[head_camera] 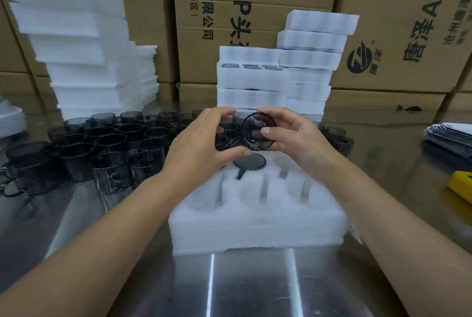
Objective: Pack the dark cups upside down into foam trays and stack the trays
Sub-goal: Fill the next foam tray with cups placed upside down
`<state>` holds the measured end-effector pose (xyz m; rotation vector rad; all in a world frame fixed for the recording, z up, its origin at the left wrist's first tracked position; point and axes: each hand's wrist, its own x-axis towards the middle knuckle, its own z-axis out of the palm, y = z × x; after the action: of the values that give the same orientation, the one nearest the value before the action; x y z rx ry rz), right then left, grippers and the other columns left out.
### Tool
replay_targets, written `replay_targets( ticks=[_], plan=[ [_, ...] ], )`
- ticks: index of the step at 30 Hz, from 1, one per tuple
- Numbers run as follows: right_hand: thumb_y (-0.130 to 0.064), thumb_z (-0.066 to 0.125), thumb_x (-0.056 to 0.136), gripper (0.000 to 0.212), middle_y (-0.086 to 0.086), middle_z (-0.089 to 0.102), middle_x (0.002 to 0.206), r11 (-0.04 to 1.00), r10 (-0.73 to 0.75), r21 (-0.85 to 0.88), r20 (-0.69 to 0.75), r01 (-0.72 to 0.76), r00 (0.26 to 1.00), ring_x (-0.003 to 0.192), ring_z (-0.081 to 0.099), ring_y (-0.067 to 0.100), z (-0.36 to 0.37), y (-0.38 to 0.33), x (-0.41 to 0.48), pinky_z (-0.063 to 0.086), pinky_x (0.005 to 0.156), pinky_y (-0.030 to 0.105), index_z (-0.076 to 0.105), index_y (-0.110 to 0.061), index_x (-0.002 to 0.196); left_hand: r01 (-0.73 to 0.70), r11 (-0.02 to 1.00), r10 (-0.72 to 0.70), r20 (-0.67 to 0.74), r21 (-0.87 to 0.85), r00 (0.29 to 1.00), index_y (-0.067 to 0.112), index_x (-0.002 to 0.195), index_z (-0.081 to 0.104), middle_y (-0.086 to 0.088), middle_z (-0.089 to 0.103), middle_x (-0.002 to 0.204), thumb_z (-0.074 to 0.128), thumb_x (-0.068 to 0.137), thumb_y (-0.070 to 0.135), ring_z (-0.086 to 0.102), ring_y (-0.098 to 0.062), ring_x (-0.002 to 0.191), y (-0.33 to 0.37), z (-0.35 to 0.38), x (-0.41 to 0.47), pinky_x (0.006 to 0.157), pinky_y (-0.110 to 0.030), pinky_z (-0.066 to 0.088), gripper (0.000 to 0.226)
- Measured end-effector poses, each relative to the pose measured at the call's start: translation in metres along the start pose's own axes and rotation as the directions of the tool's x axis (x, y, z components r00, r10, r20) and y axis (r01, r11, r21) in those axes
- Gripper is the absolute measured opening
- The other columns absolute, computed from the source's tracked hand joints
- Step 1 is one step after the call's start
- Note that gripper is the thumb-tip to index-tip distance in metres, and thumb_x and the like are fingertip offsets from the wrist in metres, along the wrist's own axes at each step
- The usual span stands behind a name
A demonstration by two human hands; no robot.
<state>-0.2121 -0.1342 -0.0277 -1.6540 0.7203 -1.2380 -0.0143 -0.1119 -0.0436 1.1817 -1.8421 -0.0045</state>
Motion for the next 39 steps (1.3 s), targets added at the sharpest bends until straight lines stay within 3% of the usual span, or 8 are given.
replay_targets(
  ticks=[3, 9, 14, 21, 25, 32, 39],
  plan=[
    [0.008, 0.055, 0.089, 0.033, -0.006, 0.072, 0.102, 0.998, 0.005, 0.070, 0.013, -0.006, 1.000, 0.096, 0.069, 0.020, -0.0003, -0.0003, -0.0001, 0.056, 0.077, 0.031, 0.064, -0.019, 0.107, -0.003, 1.000, 0.002, 0.009, 0.007, 1.000, 0.042, 0.126, 0.045, 0.028, 0.050, 0.111, 0.066, 0.066, 0.060, 0.050, 0.005, 0.094, 0.0002, -0.0004, -0.0001, 0.075, -0.019, 0.040, 0.066],
    [0.003, 0.052, 0.092, 0.025, 0.011, 0.069, 0.112, 0.994, 0.046, 0.100, 0.026, -0.048, 0.999, 0.096, 0.069, 0.027, -0.0013, -0.0004, 0.0005, 0.057, 0.080, 0.038, 0.061, -0.008, 0.114, -0.023, 0.999, 0.022, 0.027, 0.043, 0.999, 0.041, 0.125, 0.052, 0.025, 0.053, 0.108, 0.051, 0.074, 0.066, 0.052, 0.000, 0.091, 0.0015, -0.0016, 0.0000, 0.075, -0.025, 0.043, 0.057],
    [-0.013, 0.057, 0.092, 0.018, 0.007, 0.073, 0.098, 0.990, 0.064, 0.124, 0.046, -0.069, 0.997, 0.085, 0.071, 0.022, -0.0009, -0.0022, 0.0007, 0.056, 0.073, 0.030, 0.063, -0.013, 0.109, 0.004, 0.998, -0.007, 0.047, 0.060, 0.999, 0.039, 0.123, 0.056, 0.021, 0.055, 0.101, 0.044, 0.081, 0.062, 0.052, -0.001, 0.090, 0.0016, -0.0013, 0.0015, 0.073, -0.026, 0.040, 0.049],
    [-0.033, 0.074, 0.071, 0.036, 0.005, 0.073, 0.098, 0.994, 0.031, 0.107, 0.020, -0.033, 0.999, 0.082, 0.069, 0.020, 0.0019, -0.0030, -0.0017, 0.055, 0.068, 0.025, 0.068, -0.018, 0.103, 0.008, 0.995, -0.017, 0.092, 0.101, 0.996, 0.038, 0.123, 0.056, 0.016, 0.054, 0.097, 0.037, 0.085, 0.060, 0.050, -0.005, 0.087, 0.0019, -0.0011, 0.0020, 0.071, -0.031, 0.042, 0.048],
    [-0.029, 0.078, 0.073, 0.029, -0.001, 0.074, 0.101, 0.997, 0.009, 0.076, 0.009, -0.010, 1.000, 0.084, 0.070, 0.015, 0.0007, -0.0026, -0.0010, 0.054, 0.069, 0.022, 0.071, -0.025, 0.101, -0.008, 0.994, -0.005, 0.113, 0.109, 0.994, 0.037, 0.123, 0.055, 0.018, 0.048, 0.101, 0.034, 0.083, 0.062, 0.046, -0.002, 0.086, 0.0006, -0.0012, 0.0026, 0.070, -0.028, 0.037, 0.052],
    [-0.035, 0.083, 0.058, 0.052, -0.007, 0.068, 0.119, 1.000, 0.008, 0.016, -0.032, -0.007, 0.999, 0.100, 0.067, 0.010, 0.0003, -0.0020, 0.0011, 0.051, 0.073, 0.021, 0.069, -0.033, 0.108, -0.007, 0.991, -0.011, 0.132, 0.131, 0.991, 0.037, 0.125, 0.051, 0.020, 0.047, 0.105, 0.040, 0.081, 0.062, 0.050, -0.003, 0.093, -0.0008, -0.0002, 0.0019, 0.071, -0.029, 0.041, 0.052],
    [-0.031, 0.077, 0.069, 0.035, -0.008, 0.071, 0.113, 0.999, 0.011, -0.045, -0.032, -0.012, 0.999, 0.098, 0.066, 0.008, 0.0000, -0.0034, -0.0002, 0.050, 0.073, 0.022, 0.073, -0.038, 0.103, -0.016, 0.992, -0.001, 0.138, 0.123, 0.990, 0.036, 0.119, 0.053, 0.023, 0.046, 0.109, 0.044, 0.072, 0.069, 0.050, -0.001, 0.092, 0.0005, -0.0006, 0.0011, 0.068, -0.025, 0.038, 0.059]
  ],
)
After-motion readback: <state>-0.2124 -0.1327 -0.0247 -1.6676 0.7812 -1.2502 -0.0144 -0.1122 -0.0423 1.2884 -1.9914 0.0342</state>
